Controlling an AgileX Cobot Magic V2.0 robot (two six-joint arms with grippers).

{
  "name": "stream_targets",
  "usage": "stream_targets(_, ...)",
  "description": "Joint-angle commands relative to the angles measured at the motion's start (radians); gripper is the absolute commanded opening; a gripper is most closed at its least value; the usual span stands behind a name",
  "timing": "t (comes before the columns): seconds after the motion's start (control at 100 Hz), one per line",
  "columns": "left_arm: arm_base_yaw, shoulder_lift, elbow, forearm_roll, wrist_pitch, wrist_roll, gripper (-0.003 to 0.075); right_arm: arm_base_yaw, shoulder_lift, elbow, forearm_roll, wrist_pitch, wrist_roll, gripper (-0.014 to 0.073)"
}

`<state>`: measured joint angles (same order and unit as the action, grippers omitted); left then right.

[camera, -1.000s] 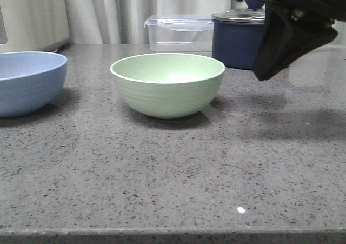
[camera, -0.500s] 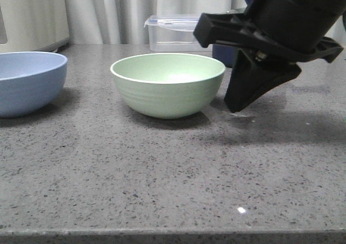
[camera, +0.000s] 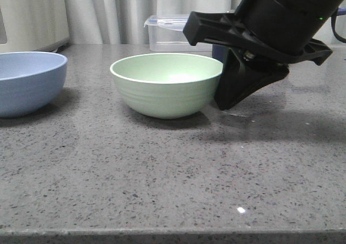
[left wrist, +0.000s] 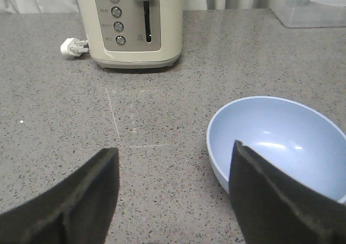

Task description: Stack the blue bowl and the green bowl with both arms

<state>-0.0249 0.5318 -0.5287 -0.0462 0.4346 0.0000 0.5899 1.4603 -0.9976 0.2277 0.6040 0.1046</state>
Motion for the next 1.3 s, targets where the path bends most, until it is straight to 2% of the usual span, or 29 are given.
stream_targets(0.0, 0.000, 0.008, -0.034, -0.001, -0.087, 0.000, 0.0438, 0.000, -0.029, -0.025, 0.014, -0.048, -0.012, -0.0067)
stream_targets(0.29, 0.000, 0.080, -0.071, -0.021, -0.056, 0.000, 0.0437, -0.001, -0.029, -0.025, 0.014, -0.041, -0.012, -0.0067)
stream_targets(0.62, 0.000, 0.347, -0.318, -0.060, 0.140, 0.000, 0.0438, -0.001, -0.029, -0.025, 0.014, -0.038, -0.012, -0.0067)
stream_targets(0.85, 0.000, 0.538, -0.449, -0.069, 0.222, 0.008, 0.0438, -0.001, -0.029, -0.025, 0.014, -0.038, -0.012, -0.0067)
stream_targets(1.0, 0.000, 0.629, -0.489, -0.138, 0.262, 0.074, 0.0438, -0.001, -0.029, -0.025, 0.014, -0.037, -0.012, -0.0067)
stream_targets(1.29, -0.002, 0.743, -0.488, -0.152, 0.287, 0.074, 0.0438, -0.001, -0.029, -0.025, 0.014, -0.037, -0.012, -0.0067)
